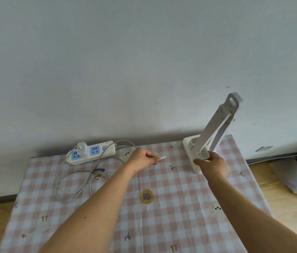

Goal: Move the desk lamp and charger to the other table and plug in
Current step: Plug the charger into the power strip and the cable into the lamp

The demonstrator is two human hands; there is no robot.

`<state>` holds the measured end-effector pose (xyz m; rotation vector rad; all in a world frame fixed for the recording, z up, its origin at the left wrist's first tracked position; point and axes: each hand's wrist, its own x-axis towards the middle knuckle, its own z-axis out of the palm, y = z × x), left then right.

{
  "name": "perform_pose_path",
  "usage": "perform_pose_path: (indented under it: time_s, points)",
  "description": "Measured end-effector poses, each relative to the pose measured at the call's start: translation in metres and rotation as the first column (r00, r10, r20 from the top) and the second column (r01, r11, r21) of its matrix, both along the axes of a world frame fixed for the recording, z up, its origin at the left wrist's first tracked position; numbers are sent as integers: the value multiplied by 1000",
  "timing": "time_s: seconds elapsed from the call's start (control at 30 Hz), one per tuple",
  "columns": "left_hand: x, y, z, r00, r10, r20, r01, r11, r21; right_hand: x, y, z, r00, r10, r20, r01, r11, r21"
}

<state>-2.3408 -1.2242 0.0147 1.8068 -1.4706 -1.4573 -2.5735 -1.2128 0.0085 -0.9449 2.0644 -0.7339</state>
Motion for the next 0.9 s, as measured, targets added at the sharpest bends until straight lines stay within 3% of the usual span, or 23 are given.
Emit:
perform_pose_path:
  time_s: [0.37, 0.73, 0.9]
  points:
    - [-9, -3, -5, 997, 77, -1, -77, 997, -6, 6, -7, -8, 938, 86, -336, -108, 993, -48]
    - [-16, -6, -2, 996, 88, 10, -89, 995, 44, 35, -8, 12, 950, 143, -278, -173, 981, -83]
    - [-17, -7, 3, 996, 86, 1, -86, 996, 35, 42, -12, 24, 987, 82, -141, -99, 987, -124]
